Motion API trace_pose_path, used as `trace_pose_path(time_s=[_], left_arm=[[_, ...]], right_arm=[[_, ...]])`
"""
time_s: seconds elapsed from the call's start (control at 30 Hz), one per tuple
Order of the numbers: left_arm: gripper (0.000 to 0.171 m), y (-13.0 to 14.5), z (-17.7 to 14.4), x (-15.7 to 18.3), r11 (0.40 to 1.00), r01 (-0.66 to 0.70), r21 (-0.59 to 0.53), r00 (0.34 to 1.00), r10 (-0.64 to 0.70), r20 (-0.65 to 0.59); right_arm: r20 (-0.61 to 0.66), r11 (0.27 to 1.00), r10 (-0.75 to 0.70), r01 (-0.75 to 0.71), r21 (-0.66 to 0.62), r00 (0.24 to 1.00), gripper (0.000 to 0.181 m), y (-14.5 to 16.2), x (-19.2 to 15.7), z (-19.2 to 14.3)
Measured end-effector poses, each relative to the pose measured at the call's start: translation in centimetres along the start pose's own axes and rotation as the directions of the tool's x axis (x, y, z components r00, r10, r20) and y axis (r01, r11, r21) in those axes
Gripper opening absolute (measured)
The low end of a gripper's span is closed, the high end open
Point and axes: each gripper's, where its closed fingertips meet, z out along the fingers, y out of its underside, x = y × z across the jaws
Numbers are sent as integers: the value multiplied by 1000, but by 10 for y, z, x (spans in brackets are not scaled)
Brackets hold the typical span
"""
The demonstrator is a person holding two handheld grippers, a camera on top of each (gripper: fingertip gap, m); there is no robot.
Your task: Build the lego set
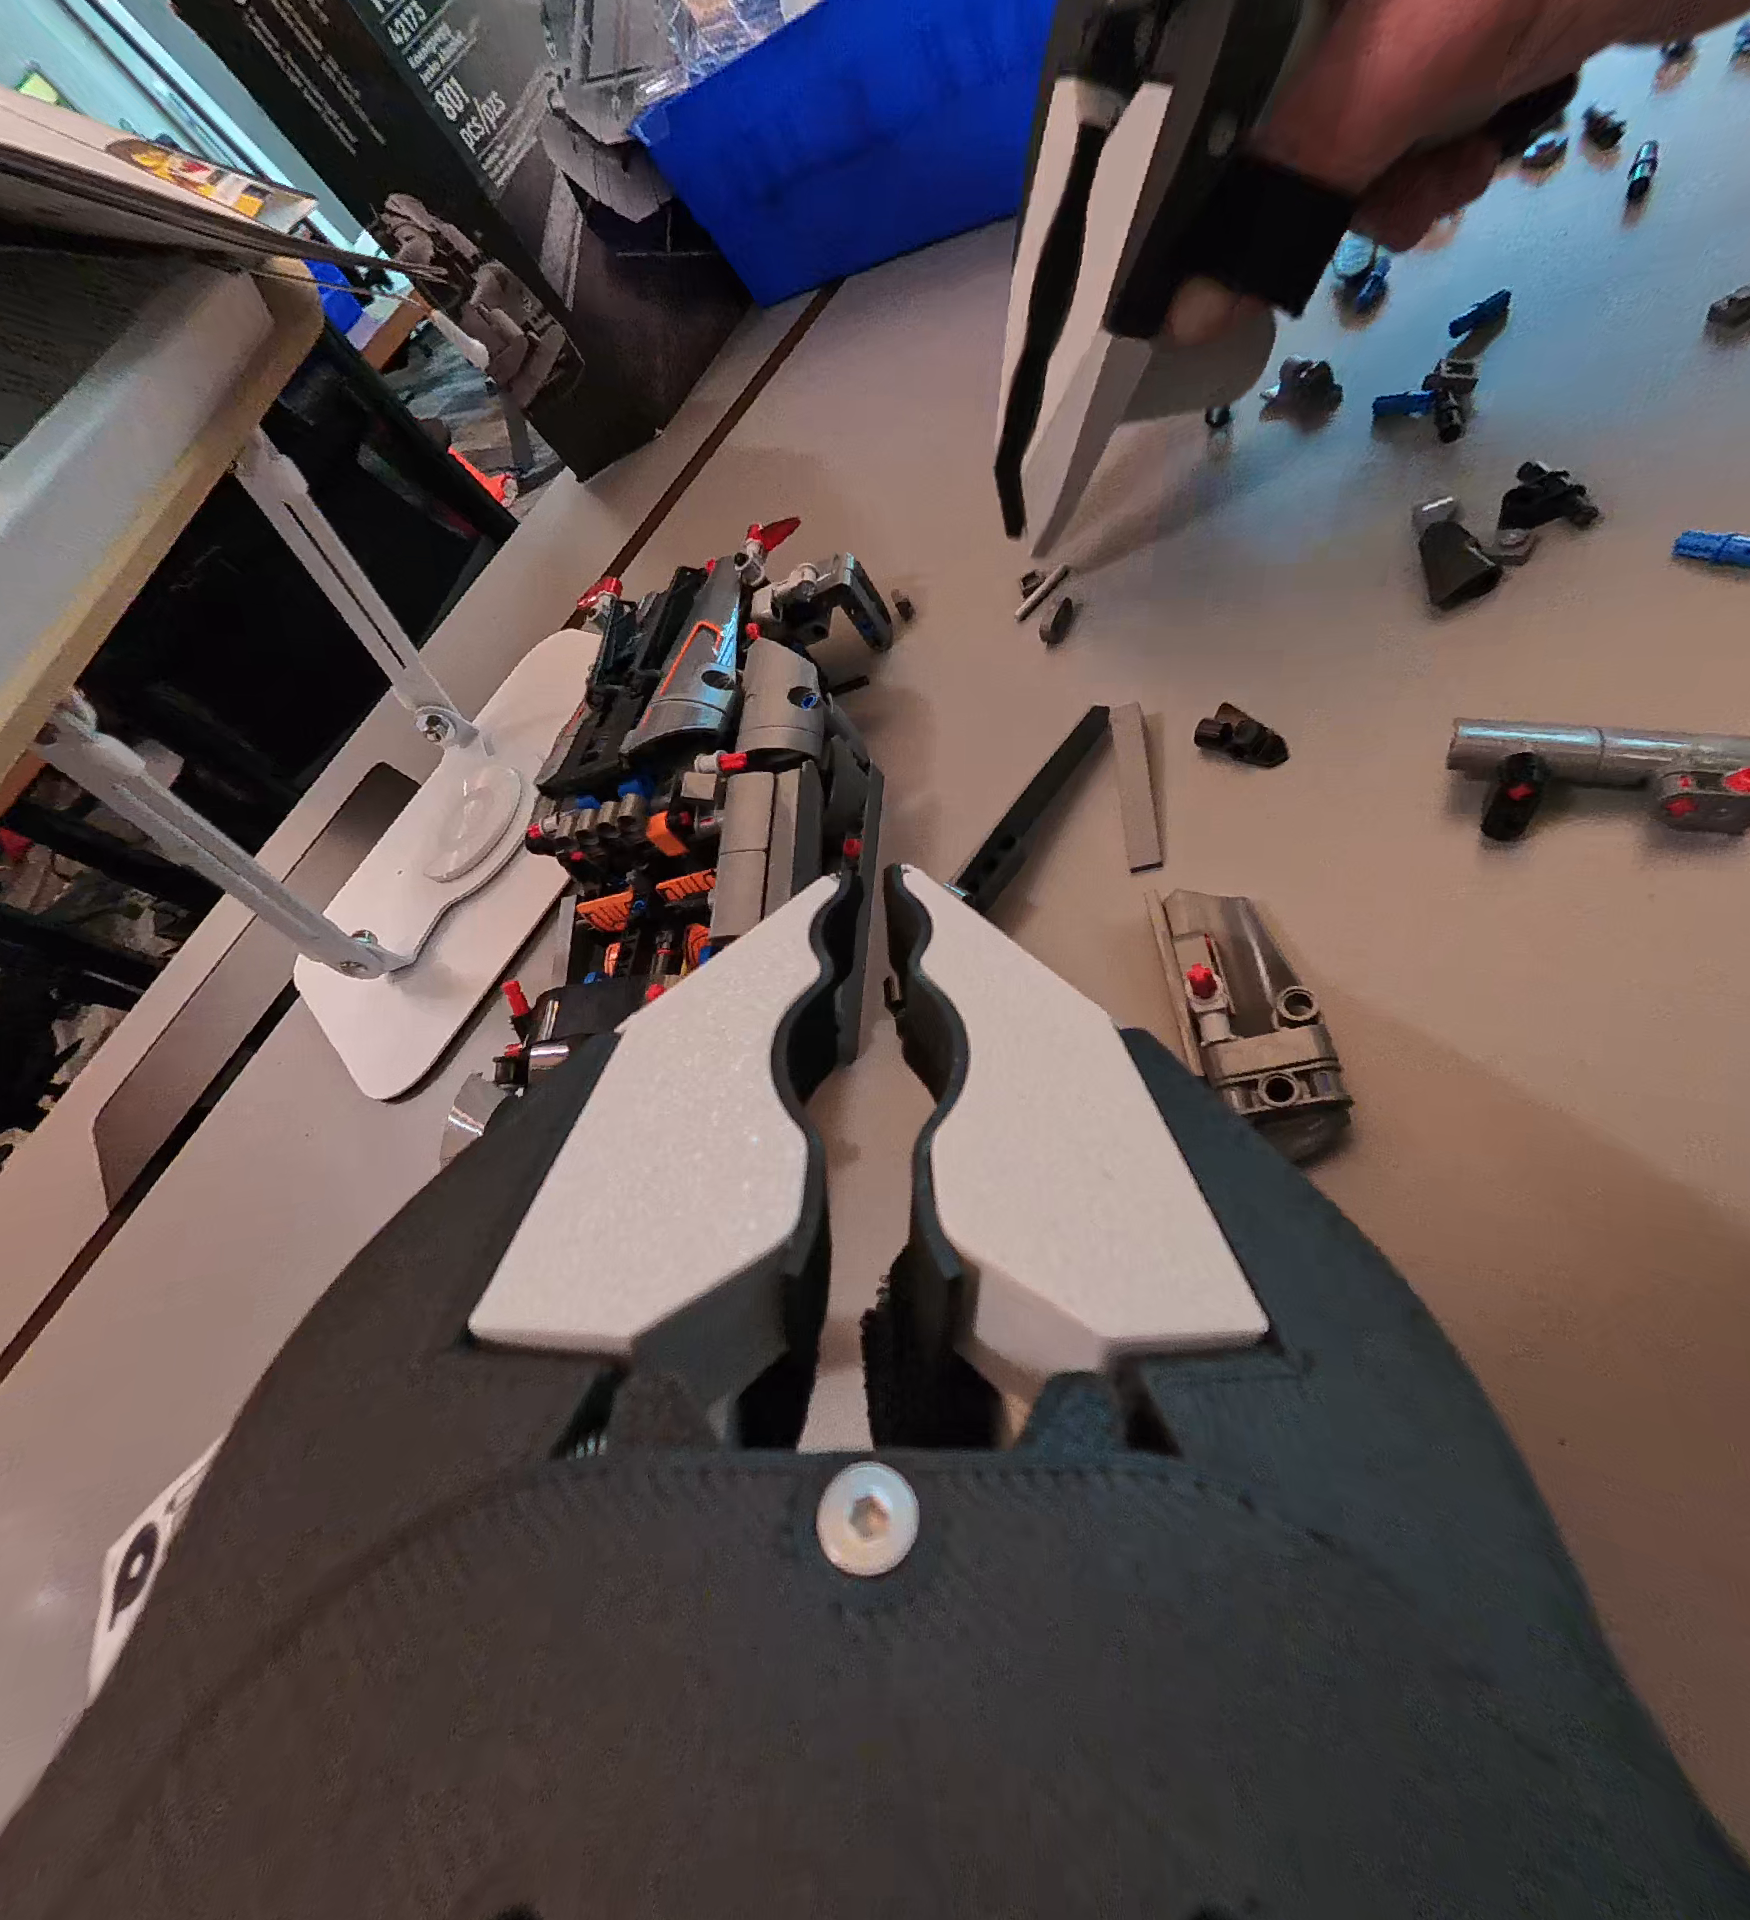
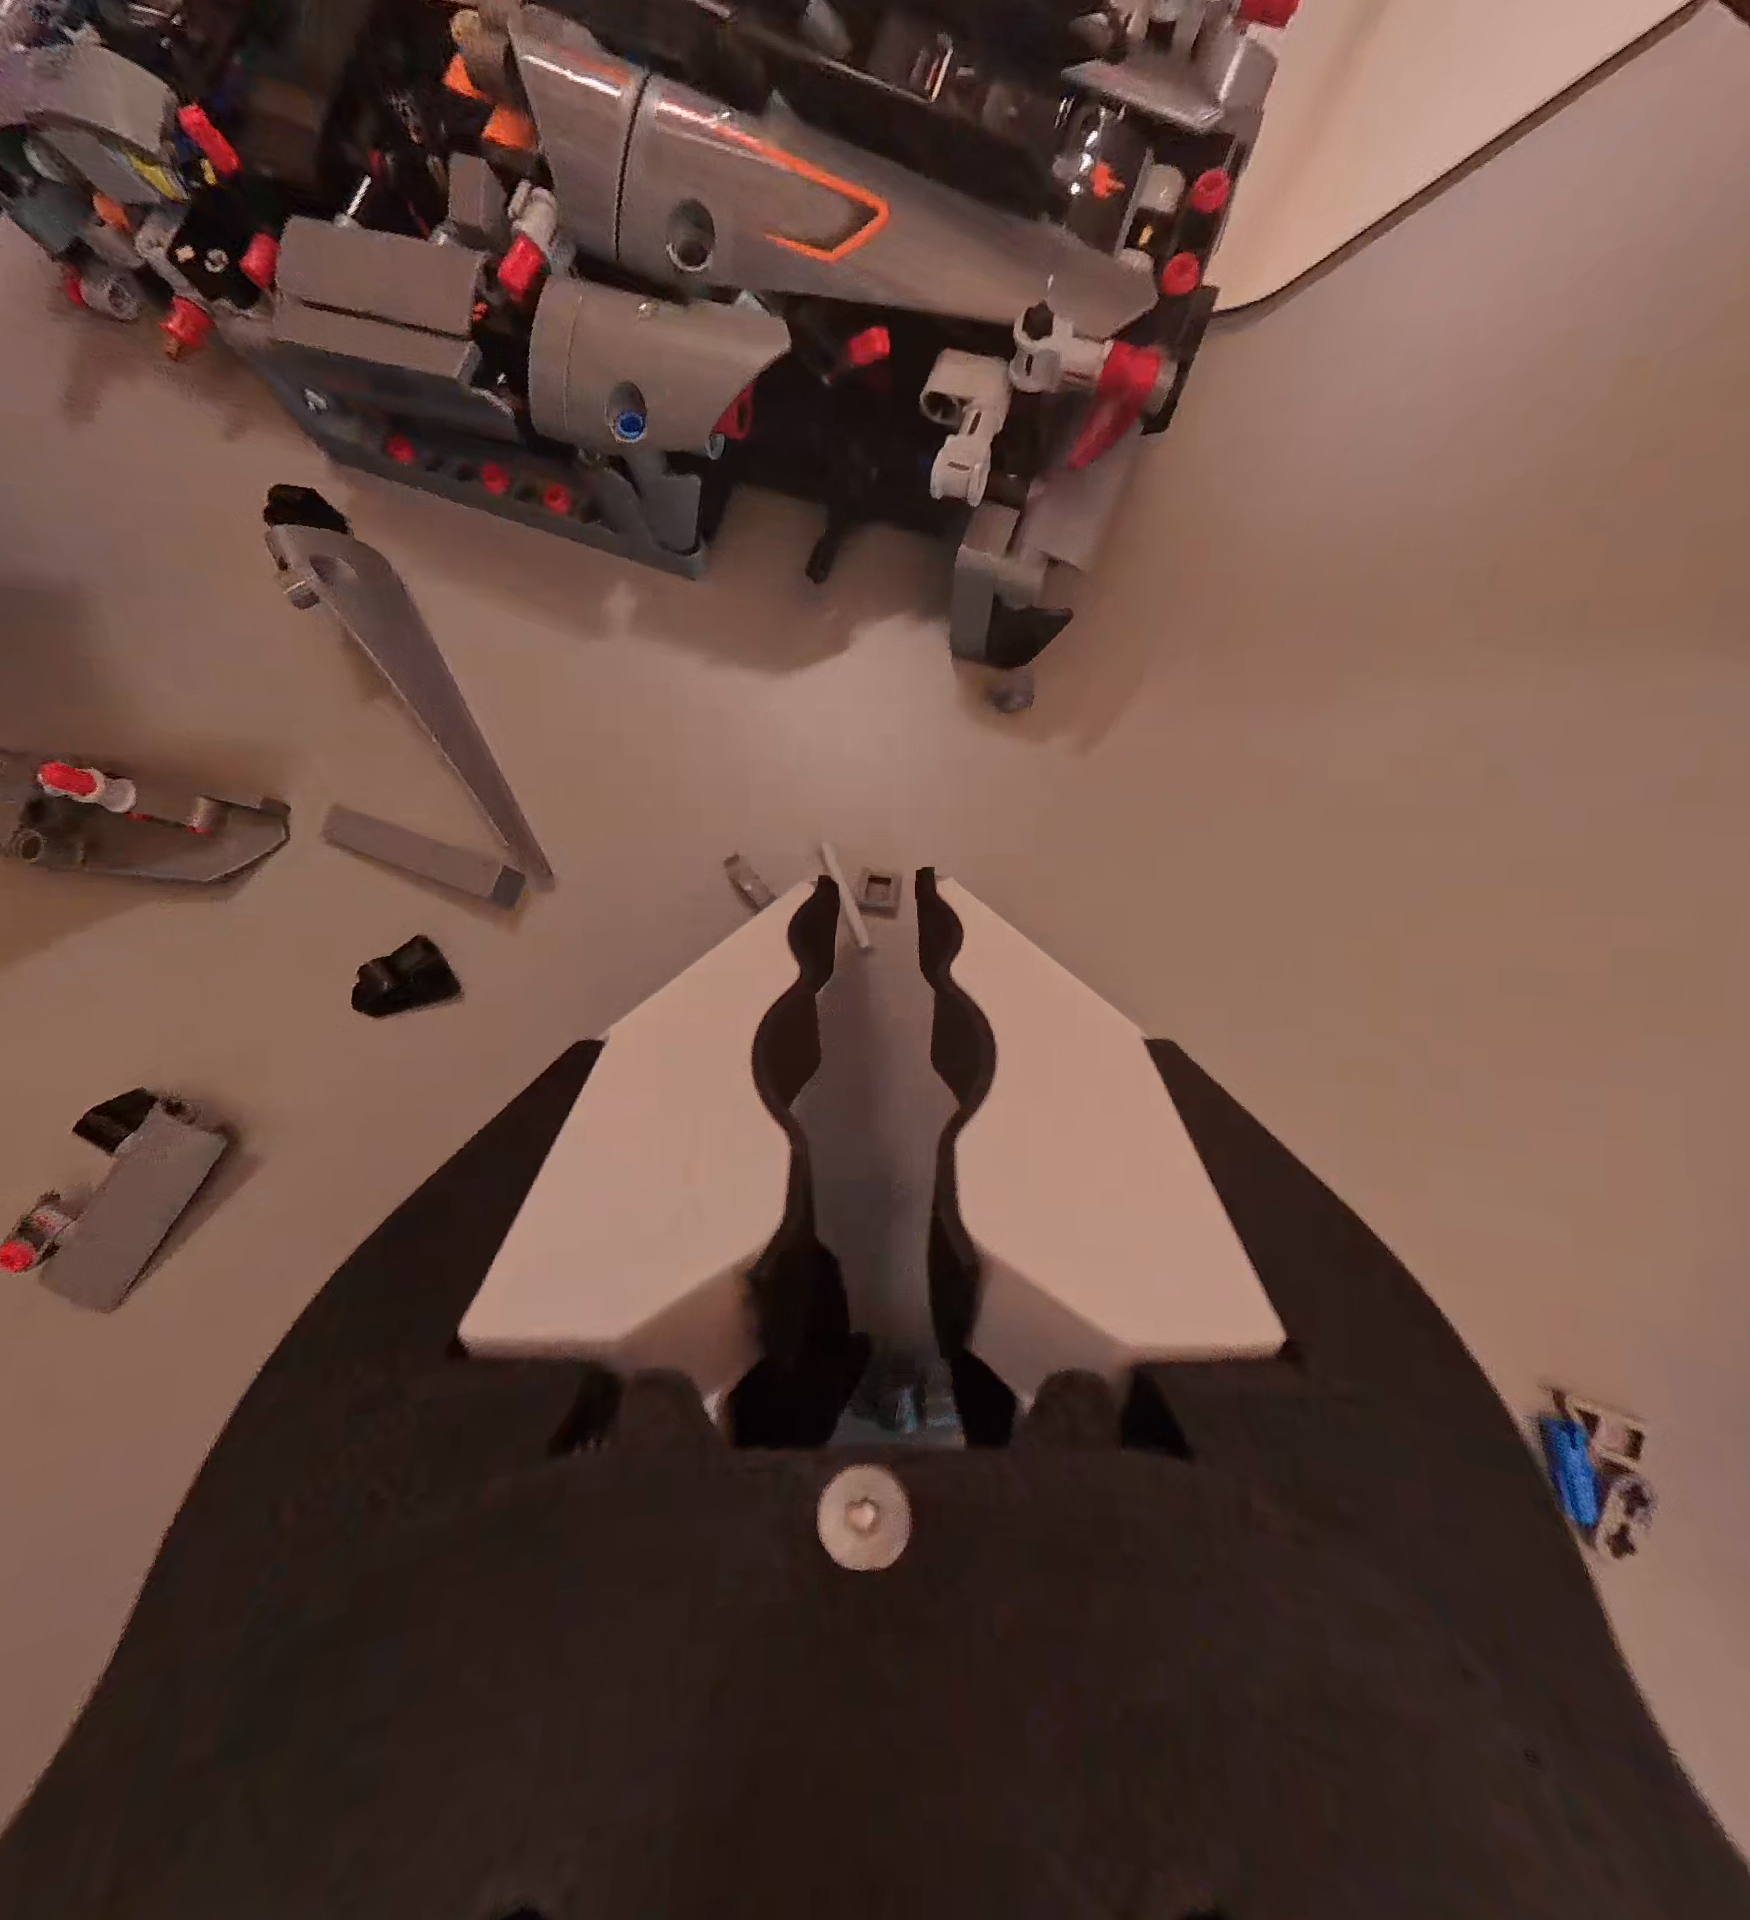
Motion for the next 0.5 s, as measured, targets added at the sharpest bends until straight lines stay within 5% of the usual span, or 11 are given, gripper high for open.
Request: trace_pose_path(time_s=[0.5], left_arm=[[3,-3,-3,-4,999,45,27,999,-45,-9]], right_arm=[[-20,999,-19,18,-49,1000,6,7,1,11]])
